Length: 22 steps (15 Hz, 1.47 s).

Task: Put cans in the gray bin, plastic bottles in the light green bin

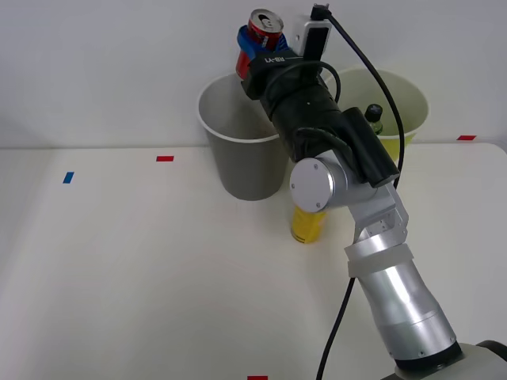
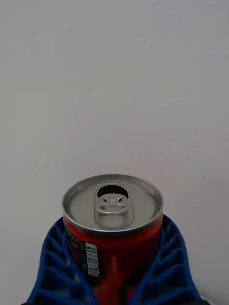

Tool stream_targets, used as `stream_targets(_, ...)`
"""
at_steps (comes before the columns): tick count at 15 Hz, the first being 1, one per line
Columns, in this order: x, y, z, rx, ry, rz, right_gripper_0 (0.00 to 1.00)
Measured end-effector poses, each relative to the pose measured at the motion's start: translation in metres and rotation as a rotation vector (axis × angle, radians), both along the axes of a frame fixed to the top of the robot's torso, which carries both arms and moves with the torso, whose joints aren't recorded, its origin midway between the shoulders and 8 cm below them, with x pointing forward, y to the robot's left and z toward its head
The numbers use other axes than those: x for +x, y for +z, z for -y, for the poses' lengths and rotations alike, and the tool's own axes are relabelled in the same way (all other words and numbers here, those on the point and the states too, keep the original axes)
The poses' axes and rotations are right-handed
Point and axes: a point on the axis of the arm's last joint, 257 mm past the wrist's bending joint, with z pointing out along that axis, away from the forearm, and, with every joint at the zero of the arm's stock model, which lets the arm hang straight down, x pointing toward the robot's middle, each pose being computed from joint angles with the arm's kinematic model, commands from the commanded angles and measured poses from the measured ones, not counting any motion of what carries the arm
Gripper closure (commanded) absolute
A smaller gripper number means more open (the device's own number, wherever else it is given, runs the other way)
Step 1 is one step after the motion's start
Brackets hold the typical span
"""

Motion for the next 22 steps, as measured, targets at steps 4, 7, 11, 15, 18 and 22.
stream_targets(4,-0.0002,0.0006,0.0002,0.008,0.003,-0.001,0.0)
stream_targets(7,-0.0003,0.0006,0.0,0.009,0.004,-0.001,0.0)
stream_targets(11,-0.0005,0.0012,0.0002,0.015,0.005,-0.001,0.0)
stream_targets(15,-0.0008,0.0016,0.0,0.02,0.008,-0.002,0.0)
stream_targets(18,-0.0012,0.0019,-0.0007,0.021,0.009,-0.001,0.0)
stream_targets(22,-0.0051,0.0102,-0.0002,0.032,0.01,0.02,0.0)
